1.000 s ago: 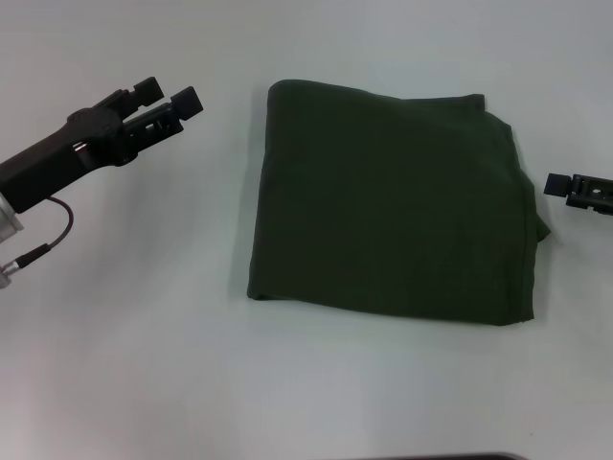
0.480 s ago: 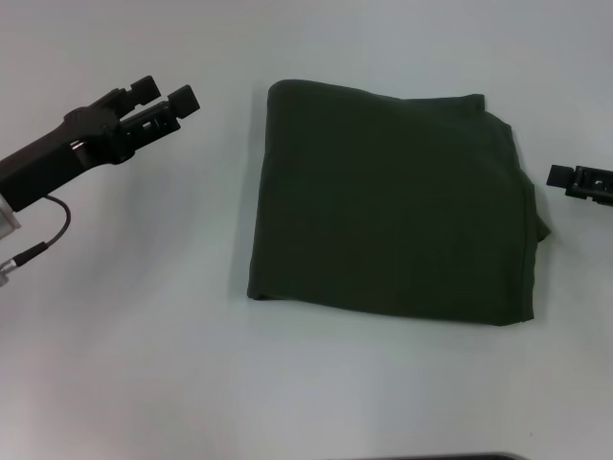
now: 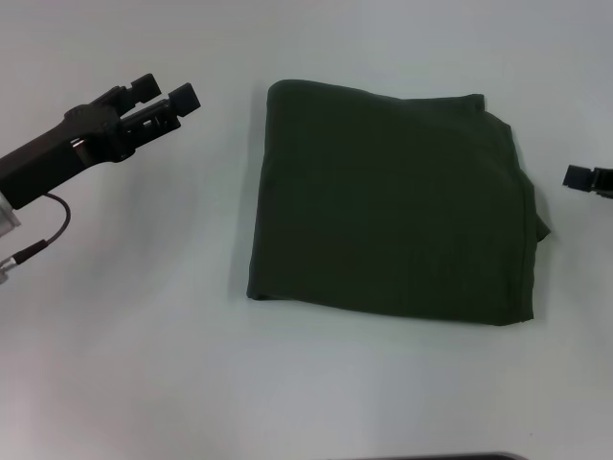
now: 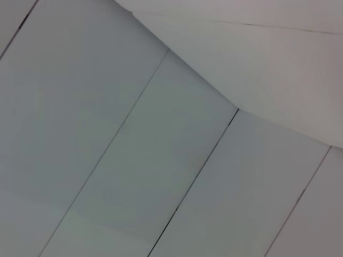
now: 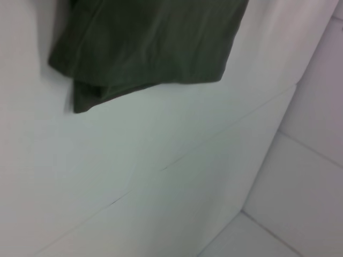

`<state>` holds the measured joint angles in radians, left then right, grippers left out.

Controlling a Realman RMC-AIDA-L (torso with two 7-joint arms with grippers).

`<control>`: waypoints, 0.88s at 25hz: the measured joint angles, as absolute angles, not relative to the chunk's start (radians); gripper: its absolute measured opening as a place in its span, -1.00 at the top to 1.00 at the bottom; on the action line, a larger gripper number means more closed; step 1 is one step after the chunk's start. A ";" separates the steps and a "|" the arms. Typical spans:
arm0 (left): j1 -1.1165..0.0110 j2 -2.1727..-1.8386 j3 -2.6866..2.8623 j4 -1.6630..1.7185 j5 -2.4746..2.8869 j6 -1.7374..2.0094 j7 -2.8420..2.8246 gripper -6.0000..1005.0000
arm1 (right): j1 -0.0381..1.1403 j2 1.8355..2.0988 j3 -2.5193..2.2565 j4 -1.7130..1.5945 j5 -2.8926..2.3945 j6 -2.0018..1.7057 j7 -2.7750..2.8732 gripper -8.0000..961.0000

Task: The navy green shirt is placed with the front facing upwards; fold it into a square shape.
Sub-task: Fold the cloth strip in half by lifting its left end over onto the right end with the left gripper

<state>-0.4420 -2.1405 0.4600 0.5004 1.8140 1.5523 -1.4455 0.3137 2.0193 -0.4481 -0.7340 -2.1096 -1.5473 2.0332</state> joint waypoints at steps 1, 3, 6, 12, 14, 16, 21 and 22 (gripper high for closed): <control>-0.442 -2.140 0.460 0.499 1.814 1.557 -1.448 -0.87 | 0.316 2.018 -0.452 -0.727 -2.111 -1.562 2.015 0.33; -0.440 -2.135 0.470 0.502 1.823 1.576 -1.459 -0.88 | 0.324 2.011 -0.463 -0.695 -2.114 -1.625 1.961 0.44; -0.436 -2.115 0.529 0.507 1.845 1.632 -1.470 -0.88 | 0.330 2.009 -0.474 -0.665 -2.115 -1.719 1.878 0.60; -0.416 -2.088 0.593 0.511 1.886 1.725 -1.475 -0.88 | 0.320 2.020 -0.475 -0.649 -2.115 -1.818 1.782 0.16; -0.409 -2.085 0.597 0.515 1.904 1.738 -1.475 -0.88 | 0.318 2.020 -0.476 -0.638 -2.115 -1.822 1.773 -0.01; -0.403 -2.084 0.600 0.519 1.917 1.739 -1.478 -0.88 | 0.317 2.020 -0.478 -0.634 -2.116 -1.821 1.765 -0.18; -0.397 -2.081 0.600 0.522 1.936 1.742 -1.485 -0.88 | 0.324 2.023 -0.513 -0.633 -2.117 -1.832 1.736 -0.61; -0.396 -2.081 0.600 0.522 1.939 1.743 -1.485 -0.88 | 0.326 2.024 -0.521 -0.633 -2.117 -1.832 1.734 -0.69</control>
<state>-0.3957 -2.0814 0.6003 0.5216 1.9390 1.7425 -1.4852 0.3256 2.0236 -0.5207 -0.6335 -2.1173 -1.8315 1.7338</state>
